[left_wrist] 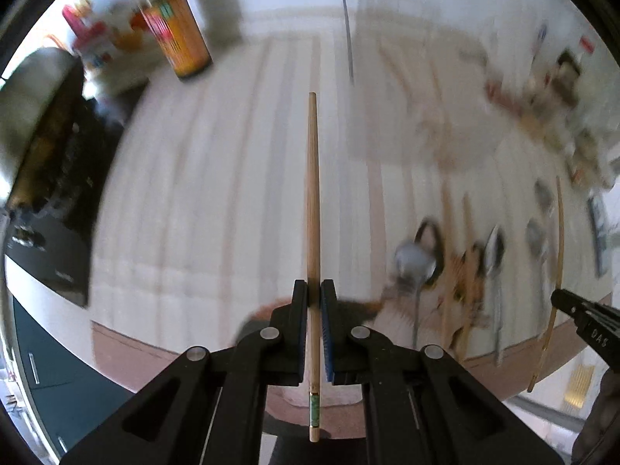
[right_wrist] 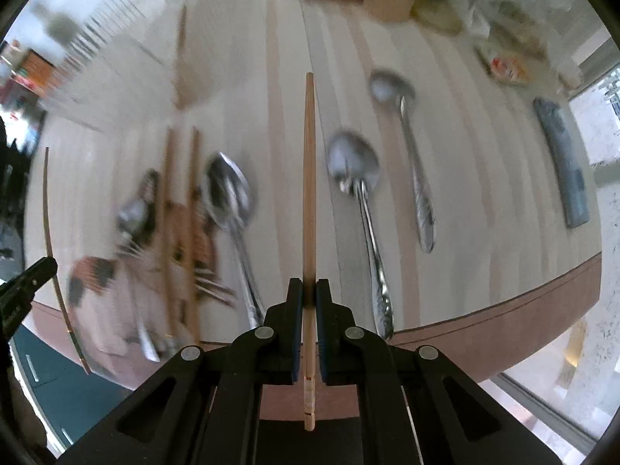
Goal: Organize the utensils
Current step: 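Carry both chopsticks to the clear rack and release them inside, then grasp a wooden chopstick with each tool from the placemat, then carry both chopsticks to the clear rack and release them inside, then grasp a steel spoon with the left tool while the right tool grasps another spoon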
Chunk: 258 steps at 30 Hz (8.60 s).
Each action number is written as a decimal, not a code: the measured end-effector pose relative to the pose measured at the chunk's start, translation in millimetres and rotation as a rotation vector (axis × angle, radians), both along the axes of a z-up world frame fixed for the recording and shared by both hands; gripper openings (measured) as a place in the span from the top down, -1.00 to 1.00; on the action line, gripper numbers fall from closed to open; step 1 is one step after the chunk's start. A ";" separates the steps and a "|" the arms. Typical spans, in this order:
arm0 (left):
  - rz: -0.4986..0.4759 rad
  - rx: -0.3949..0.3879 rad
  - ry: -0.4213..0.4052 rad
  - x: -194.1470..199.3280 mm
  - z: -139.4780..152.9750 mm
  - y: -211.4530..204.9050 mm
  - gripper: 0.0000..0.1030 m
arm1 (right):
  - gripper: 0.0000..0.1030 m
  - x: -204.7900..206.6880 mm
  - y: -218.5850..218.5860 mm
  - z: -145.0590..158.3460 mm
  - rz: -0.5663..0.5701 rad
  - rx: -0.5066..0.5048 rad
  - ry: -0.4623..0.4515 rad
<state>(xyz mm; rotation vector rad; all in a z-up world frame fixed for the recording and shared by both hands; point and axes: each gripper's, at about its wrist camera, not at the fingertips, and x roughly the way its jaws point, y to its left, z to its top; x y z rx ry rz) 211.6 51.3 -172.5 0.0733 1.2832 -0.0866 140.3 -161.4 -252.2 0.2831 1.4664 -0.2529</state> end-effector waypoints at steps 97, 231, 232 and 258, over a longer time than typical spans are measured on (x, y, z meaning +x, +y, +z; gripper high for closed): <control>-0.189 -0.026 0.245 -17.0 -92.6 -119.1 0.12 | 0.88 21.0 -27.8 -44.8 -0.051 0.010 0.062; 0.034 0.093 -0.047 83.9 2.8 -33.0 -1.00 | -0.05 130.1 -85.6 72.5 -0.070 0.084 -0.232; 0.030 0.091 -0.014 73.7 -7.5 -33.9 -1.00 | -0.05 120.3 -89.8 70.6 -0.078 0.090 -0.226; -0.052 0.027 0.230 11.9 -111.5 -63.9 0.23 | 0.83 5.0 -48.3 -44.7 0.074 -0.059 0.064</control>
